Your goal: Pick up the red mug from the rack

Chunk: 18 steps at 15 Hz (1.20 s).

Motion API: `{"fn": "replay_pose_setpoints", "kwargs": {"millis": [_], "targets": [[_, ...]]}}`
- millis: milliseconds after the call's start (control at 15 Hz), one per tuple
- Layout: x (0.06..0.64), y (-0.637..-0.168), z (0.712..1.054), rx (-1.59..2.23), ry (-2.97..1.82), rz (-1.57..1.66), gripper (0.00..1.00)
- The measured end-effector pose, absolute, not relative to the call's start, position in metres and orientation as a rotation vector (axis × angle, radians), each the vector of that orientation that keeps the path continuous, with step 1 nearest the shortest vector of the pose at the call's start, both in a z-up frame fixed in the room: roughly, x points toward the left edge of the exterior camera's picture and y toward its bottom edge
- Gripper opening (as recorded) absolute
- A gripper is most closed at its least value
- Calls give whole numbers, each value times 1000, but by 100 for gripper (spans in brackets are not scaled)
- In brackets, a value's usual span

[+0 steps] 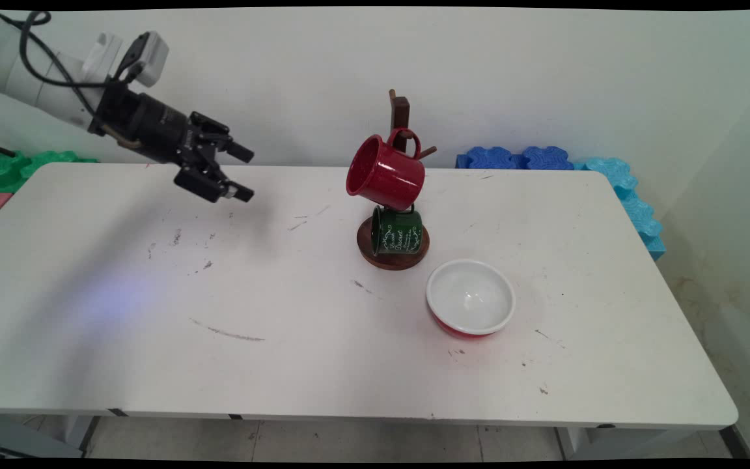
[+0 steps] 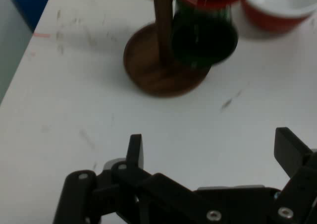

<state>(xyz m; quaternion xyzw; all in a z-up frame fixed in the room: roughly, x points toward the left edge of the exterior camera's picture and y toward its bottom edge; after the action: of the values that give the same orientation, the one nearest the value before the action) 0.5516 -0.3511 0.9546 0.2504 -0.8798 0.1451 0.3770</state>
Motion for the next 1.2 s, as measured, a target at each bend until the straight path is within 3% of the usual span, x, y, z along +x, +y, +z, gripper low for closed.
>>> {"fn": "replay_pose_setpoints", "kwargs": {"millis": [1200], "targets": [[423, -356, 988, 919, -1947, 178, 100]]}}
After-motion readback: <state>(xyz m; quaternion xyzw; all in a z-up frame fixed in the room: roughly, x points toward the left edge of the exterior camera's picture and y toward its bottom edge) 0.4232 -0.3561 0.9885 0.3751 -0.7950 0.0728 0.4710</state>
